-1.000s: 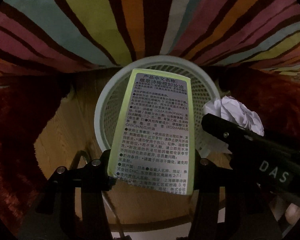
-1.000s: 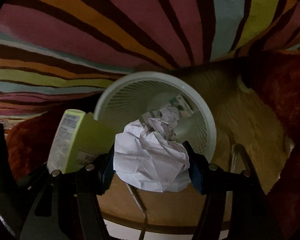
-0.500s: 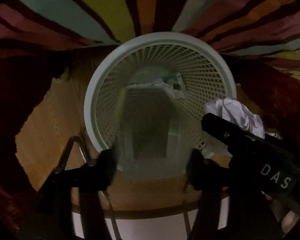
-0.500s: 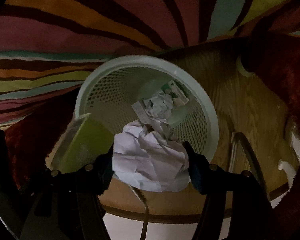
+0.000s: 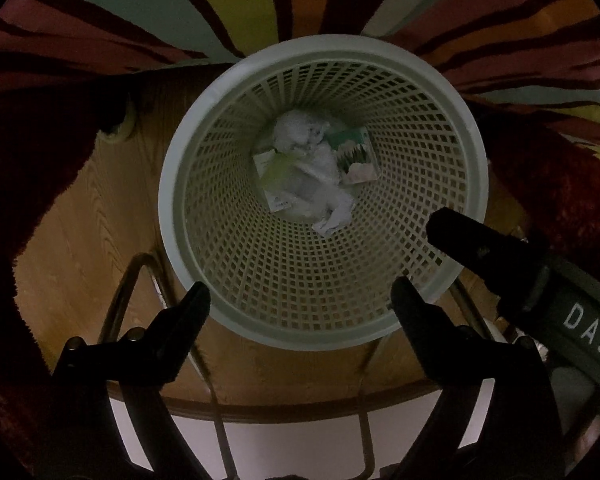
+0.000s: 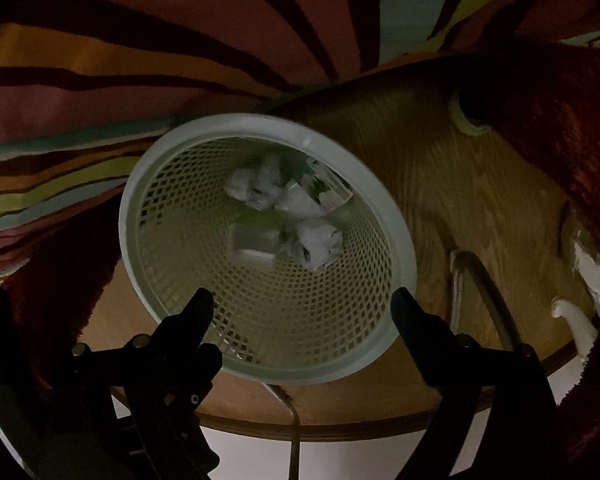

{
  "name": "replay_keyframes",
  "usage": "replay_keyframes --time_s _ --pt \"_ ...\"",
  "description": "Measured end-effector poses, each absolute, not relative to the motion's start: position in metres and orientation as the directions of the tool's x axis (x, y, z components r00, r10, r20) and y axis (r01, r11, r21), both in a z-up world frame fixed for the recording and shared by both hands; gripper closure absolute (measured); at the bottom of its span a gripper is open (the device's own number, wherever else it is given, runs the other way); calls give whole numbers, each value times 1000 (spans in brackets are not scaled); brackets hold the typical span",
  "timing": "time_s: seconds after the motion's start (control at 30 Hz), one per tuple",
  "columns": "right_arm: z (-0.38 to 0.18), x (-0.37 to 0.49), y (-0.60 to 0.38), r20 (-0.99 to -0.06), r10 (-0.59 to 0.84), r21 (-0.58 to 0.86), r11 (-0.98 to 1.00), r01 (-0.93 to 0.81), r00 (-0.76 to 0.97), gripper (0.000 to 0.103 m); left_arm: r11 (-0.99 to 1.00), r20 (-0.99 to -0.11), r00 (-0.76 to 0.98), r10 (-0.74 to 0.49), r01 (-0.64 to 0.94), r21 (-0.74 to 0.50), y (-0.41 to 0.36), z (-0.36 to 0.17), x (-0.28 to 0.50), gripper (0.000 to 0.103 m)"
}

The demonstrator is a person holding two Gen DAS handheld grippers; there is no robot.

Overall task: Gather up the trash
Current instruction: 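Move both tools back over the bed toward the remaining trash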

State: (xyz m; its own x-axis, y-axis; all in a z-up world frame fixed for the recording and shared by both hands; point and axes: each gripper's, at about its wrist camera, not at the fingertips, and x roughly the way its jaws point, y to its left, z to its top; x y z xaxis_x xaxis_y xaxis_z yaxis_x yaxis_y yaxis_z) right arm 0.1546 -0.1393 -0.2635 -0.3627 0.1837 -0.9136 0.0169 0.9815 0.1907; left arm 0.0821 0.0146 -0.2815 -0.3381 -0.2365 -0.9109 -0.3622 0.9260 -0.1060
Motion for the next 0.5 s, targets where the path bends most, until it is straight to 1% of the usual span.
replay_keyframes --time_s 0.23,0.5 --pt "-257 149 -140 -923 191 197 980 16 -334 17 924 -932 -292 -214 -369 -97 17 -269 71 14" --pt "-233 150 -147 -937 223 222 974 33 -271 17 931 -971 -177 -161 -355 -89 25 -230 72 14"
